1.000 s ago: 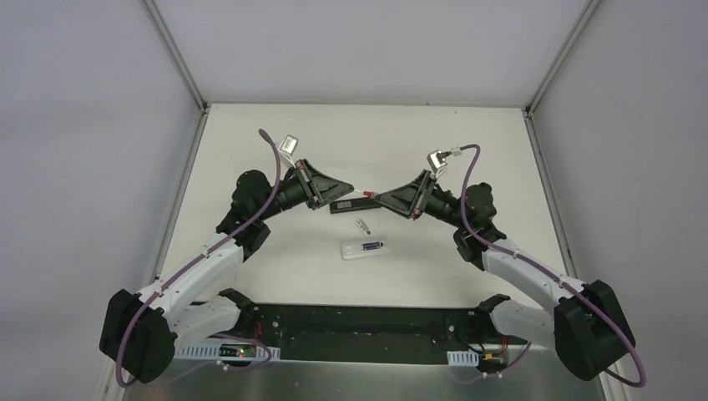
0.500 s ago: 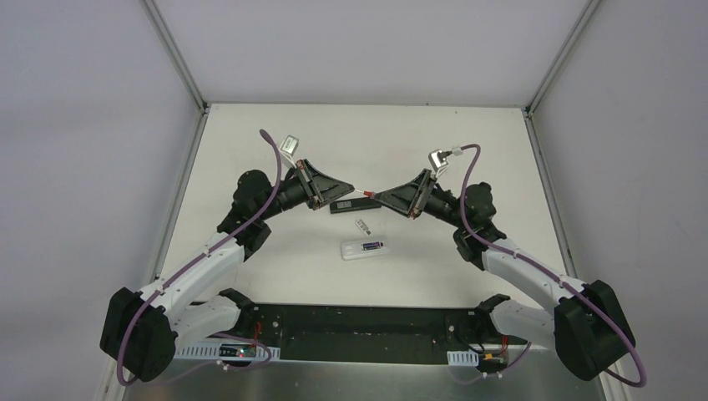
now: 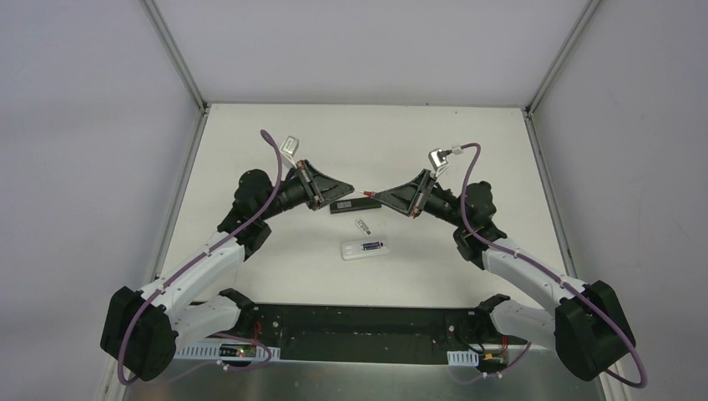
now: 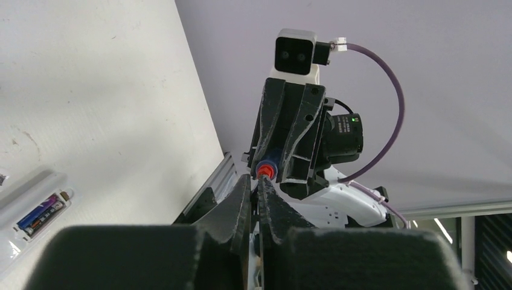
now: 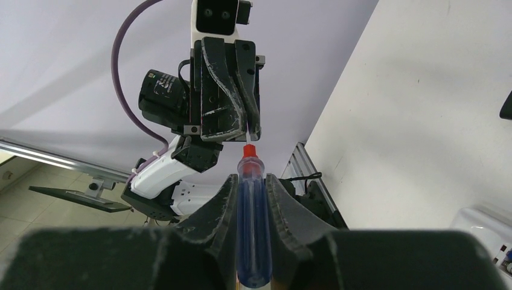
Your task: Unload the batteries from the remote control
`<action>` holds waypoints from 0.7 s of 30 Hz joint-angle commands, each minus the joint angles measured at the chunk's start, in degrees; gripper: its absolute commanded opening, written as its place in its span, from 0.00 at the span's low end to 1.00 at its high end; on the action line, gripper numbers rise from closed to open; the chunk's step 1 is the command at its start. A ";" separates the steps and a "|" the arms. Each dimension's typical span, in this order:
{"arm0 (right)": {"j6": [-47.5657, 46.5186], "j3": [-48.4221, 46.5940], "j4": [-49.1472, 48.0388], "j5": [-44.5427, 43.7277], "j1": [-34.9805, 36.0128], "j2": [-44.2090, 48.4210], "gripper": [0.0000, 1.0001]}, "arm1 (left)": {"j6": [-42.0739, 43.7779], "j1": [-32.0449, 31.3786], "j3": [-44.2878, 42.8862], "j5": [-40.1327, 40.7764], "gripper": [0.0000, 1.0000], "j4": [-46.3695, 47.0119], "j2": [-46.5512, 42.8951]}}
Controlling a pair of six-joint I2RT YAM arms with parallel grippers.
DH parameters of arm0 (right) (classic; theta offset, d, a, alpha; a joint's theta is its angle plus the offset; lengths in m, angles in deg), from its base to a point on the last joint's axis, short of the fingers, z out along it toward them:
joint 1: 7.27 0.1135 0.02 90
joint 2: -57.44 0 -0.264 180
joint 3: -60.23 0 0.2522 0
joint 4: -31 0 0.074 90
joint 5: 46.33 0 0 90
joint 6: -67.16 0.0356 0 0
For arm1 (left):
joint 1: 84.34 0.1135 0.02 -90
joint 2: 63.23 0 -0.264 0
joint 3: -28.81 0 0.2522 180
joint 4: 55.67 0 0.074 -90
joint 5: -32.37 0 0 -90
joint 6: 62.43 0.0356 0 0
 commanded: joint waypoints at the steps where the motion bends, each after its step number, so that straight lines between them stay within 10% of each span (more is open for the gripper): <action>1: -1.46 -2.32 -0.47 -0.24 0.35 0.93 0.00 | 2.59 -0.36 -1.07 0.10 0.12 -0.62 -0.81; 6: -4.10 -1.72 5.09 -1.41 0.31 3.26 0.00 | 8.94 -0.30 -3.94 2.05 0.96 -12.24 -3.22; 21: -22.95 -3.43 46.03 -9.18 0.21 18.83 0.00 | 36.59 -0.49 -12.68 12.42 0.99 -49.11 -5.68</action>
